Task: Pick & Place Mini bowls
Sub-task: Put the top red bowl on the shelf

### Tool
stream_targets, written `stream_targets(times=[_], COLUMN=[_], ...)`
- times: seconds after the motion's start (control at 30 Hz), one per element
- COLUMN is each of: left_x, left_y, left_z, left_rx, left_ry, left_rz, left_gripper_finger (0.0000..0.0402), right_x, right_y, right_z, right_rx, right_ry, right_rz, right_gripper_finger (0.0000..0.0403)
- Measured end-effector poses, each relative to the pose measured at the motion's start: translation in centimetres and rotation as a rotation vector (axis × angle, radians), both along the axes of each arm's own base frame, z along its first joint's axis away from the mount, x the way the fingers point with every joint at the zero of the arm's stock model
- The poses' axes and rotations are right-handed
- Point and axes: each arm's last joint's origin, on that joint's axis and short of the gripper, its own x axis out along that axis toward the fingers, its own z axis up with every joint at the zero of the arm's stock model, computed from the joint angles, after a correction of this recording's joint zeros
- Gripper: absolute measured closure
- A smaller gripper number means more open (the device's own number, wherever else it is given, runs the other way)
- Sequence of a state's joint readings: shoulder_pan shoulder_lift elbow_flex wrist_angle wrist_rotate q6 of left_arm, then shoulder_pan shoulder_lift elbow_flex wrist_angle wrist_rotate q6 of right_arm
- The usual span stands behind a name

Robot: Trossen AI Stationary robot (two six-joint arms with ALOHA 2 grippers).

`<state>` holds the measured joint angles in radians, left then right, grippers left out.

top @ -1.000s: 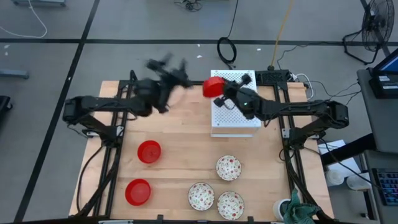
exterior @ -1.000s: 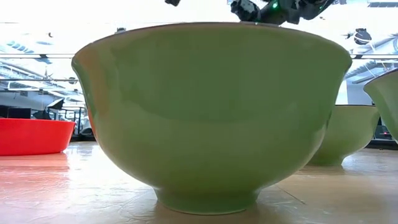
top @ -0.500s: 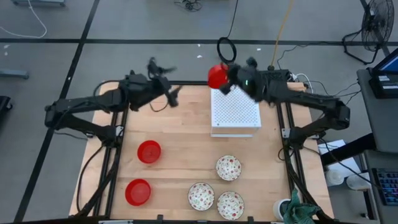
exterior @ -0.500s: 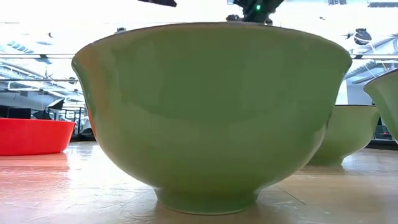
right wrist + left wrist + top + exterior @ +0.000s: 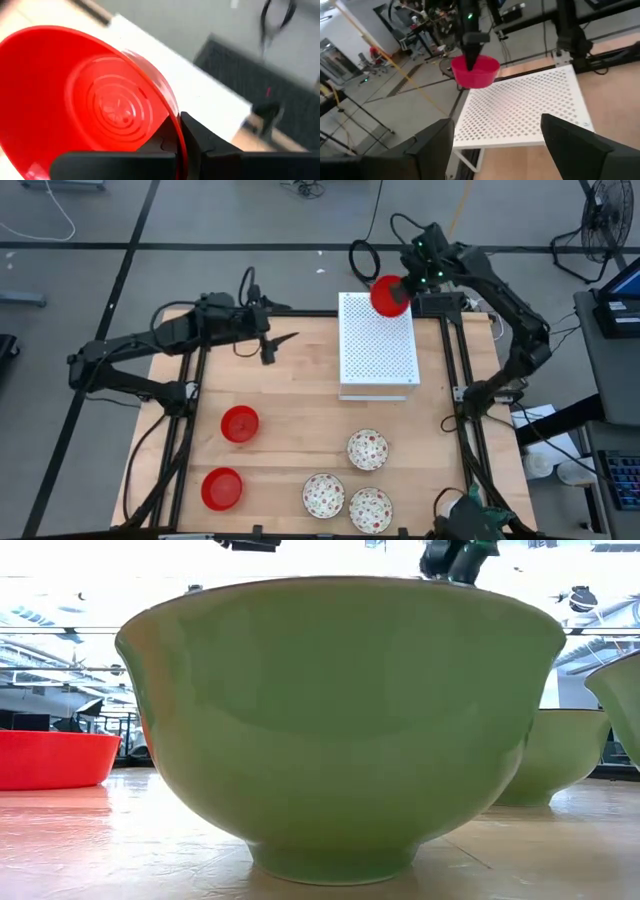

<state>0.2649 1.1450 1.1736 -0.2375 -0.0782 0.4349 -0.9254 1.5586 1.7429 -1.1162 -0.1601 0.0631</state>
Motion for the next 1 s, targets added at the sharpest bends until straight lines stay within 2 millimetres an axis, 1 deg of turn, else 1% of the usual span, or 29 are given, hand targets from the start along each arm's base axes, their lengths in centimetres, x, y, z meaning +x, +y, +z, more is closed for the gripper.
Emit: stream_targets(times=[0.23,0.43,0.53,0.67,1.0], left_x=[0.0,0.0,-0.1,-0.1,-0.1], left_y=[0.0,0.0,0.0,0.0,0.0], left_z=[0.0,0.0,-0.1,-0.2,-0.3], left_rx=[-0.007,-0.021,-0.026,-0.031,-0.037], left_ry=[-0.004,-0.008,0.006,0.015,0.018], left_rz=[0.003,0.007,0.005,0.007,0.008], left_gripper_finger=[0.0105,0.0105,0.0105,0.0105,0.0105], right_x=[-0.8,-0.4,-0.2,-0.1,-0.2], right_y=[-1.5,-2.6,-2.9,-3.2,-3.2], right_z=[-2.5,-4.5,-4.8,-5.3,-5.3], right_rx=[0.167,0.262,0.259,0.233,0.224], right_ry=[0.083,0.133,0.140,0.201,0.220], right_rz=[-0.035,-0.040,-0.041,-0.069,-0.084], right_gripper_finger=[0.0403,0.0403,0.0403,0.0403,0.0398])
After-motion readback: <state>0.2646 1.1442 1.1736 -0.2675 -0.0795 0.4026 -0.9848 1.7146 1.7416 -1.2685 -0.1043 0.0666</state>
